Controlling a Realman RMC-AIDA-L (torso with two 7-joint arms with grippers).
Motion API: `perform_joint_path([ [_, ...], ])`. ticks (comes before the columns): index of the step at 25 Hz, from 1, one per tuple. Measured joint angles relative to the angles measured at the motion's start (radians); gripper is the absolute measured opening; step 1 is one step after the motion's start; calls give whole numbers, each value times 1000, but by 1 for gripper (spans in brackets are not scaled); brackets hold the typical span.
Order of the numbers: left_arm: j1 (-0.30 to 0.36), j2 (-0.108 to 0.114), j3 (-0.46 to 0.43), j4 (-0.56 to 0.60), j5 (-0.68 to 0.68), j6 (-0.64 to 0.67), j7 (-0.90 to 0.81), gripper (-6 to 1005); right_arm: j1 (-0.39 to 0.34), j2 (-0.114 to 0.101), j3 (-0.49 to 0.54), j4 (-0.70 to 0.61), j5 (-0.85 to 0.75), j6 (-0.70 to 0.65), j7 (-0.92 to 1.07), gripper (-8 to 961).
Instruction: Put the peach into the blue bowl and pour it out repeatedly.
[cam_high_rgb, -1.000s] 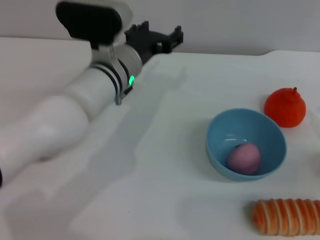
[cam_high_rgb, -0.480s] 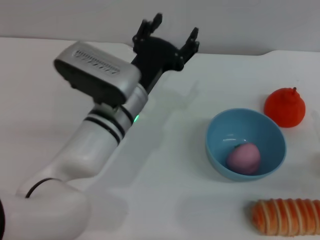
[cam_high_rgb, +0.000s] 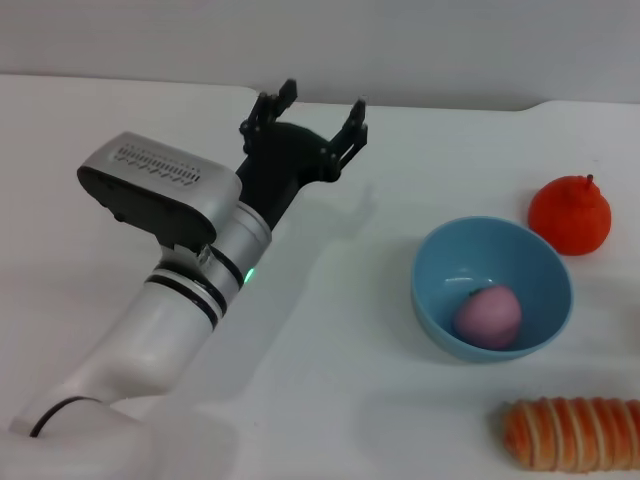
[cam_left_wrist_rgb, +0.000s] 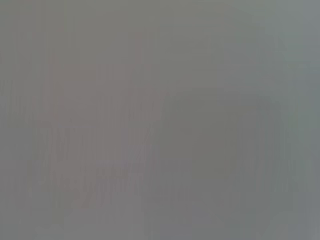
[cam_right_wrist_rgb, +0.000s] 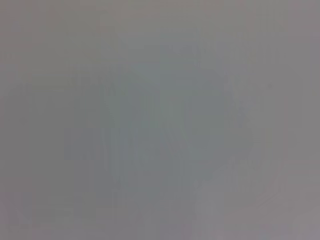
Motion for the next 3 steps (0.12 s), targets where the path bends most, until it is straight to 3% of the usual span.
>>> perform_joint_path([
  [3, -11, 0, 5, -27, -3, 30, -1, 816, -9, 1, 21, 22, 7, -50, -5, 376],
])
